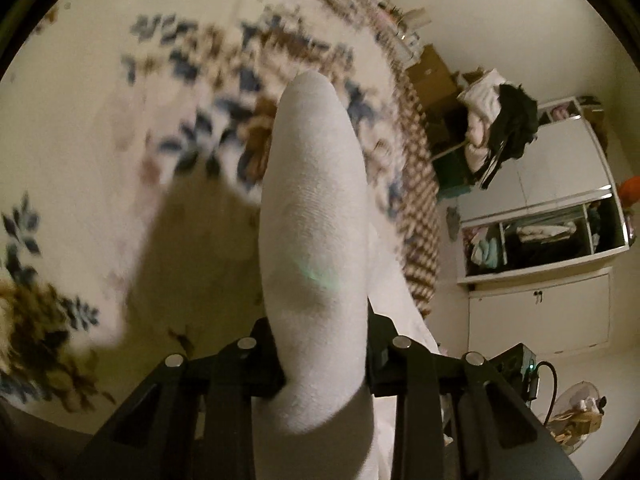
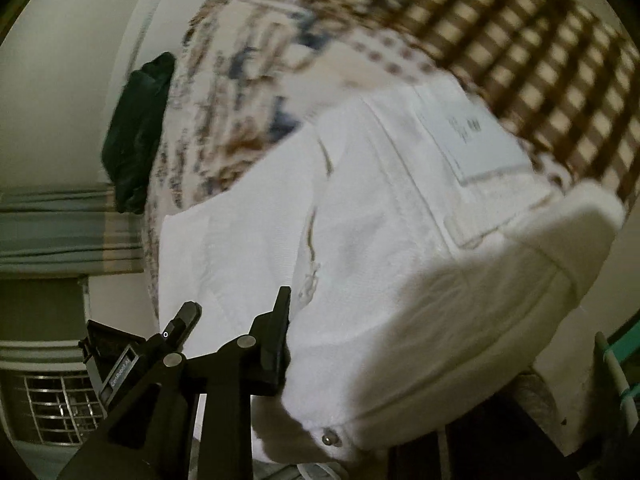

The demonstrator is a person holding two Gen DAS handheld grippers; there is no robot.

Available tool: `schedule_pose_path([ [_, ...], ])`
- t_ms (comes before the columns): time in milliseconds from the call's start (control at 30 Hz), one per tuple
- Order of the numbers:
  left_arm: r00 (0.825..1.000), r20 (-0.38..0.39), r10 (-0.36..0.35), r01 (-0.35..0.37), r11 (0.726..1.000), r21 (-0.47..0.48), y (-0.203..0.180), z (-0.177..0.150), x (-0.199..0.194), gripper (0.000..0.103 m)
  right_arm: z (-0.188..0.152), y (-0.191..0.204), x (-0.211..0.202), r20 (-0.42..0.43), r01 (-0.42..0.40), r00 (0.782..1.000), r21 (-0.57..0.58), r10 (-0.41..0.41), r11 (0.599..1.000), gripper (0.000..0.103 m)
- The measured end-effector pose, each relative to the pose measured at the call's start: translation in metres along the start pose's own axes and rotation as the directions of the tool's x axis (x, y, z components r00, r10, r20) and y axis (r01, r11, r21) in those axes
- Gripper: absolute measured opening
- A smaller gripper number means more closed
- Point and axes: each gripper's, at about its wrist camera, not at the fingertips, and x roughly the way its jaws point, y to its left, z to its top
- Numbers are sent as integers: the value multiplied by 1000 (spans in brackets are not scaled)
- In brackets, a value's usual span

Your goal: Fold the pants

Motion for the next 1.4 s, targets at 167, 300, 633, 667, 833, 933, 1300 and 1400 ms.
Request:
schedule_pose_path([
  [167, 996, 84, -36, 35, 999, 11, -15, 42, -34, 26, 19, 75, -4, 30, -55, 998, -80, 57, 995, 28],
  [300, 986, 152, -62, 60, 998, 15, -14, 93, -45, 26, 47, 137, 17, 54, -77, 995, -149, 86, 986, 28],
  [633, 977, 203, -66, 65, 998, 13, 71, 286, -45, 26, 133, 293, 169, 97, -72, 990, -258, 100, 963, 27],
  [667, 978, 199, -61, 60, 998, 14, 81, 302, -43, 26, 141, 305, 187, 97, -69, 991, -262, 97, 963, 27],
  [833, 983, 183, -14, 12, 1000, 13, 145, 389, -21, 26, 179, 357, 295, 97, -59, 991, -277, 89, 959, 27],
  [933, 985, 169, 21, -22, 1000, 7, 177, 417, -9, 26, 190, 369, 350, 88, -48, 993, -269, 74, 962, 27],
  [1300, 985, 75, 157, -155, 988, -25, 229, 395, 1, 50, 193, 330, 419, -12, 90, 995, -257, -96, 962, 67],
  [1400, 955, 80, 286, -287, 958, 0, 222, 389, -7, 68, 190, 337, 410, 24, 197, 979, -334, -201, 922, 78],
])
